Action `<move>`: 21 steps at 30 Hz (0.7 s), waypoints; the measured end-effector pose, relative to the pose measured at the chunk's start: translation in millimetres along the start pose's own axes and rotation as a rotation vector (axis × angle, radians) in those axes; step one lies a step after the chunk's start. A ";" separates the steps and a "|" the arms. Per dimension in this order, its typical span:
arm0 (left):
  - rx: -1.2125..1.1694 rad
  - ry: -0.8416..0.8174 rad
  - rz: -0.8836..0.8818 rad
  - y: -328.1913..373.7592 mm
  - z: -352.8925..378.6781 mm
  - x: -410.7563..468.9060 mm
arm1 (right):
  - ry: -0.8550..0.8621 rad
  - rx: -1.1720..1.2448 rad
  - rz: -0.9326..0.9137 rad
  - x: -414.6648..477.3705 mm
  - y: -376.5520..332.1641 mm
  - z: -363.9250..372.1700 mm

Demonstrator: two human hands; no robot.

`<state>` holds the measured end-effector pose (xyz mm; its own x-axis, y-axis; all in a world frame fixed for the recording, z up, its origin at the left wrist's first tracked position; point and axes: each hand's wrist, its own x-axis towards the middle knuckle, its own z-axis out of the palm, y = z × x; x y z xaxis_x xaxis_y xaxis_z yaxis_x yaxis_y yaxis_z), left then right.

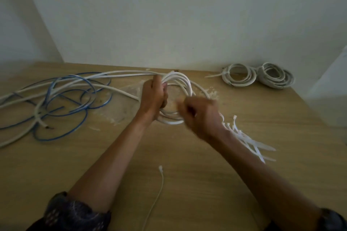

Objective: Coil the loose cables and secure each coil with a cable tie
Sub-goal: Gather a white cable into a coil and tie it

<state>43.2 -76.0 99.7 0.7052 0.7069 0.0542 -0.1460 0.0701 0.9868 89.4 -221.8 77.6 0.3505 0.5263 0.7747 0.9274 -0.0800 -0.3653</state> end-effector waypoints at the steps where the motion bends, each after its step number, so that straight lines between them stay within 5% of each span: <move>1: -0.034 0.026 0.001 2.8 -2.8 0.4 | -0.217 -0.037 -0.043 -9.9 -9.2 3.0; 3: -0.081 0.052 0.002 6.0 -6.8 1.4 | -0.662 -0.133 -0.016 -22.9 -22.8 10.6; 5: -0.089 0.037 0.011 5.9 -8.5 1.2 | -0.919 -0.216 0.024 -27.0 -30.1 17.0; 12: -0.061 0.015 0.048 2.3 -9.8 -1.1 | -1.023 -0.134 0.057 -20.2 -31.1 15.8; 17: -0.062 0.015 0.033 -1.1 -10.1 -1.3 | -0.868 0.066 0.210 -17.6 -11.6 6.9; 21: -0.052 0.014 0.032 -1.9 -11.5 -1.6 | -1.157 0.287 0.228 -18.1 -19.4 2.4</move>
<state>34.3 -69.2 95.9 0.6900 0.7191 0.0827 -0.2040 0.0835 0.9754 64.8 -227.7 69.5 0.0424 0.9813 -0.1877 0.7454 -0.1561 -0.6481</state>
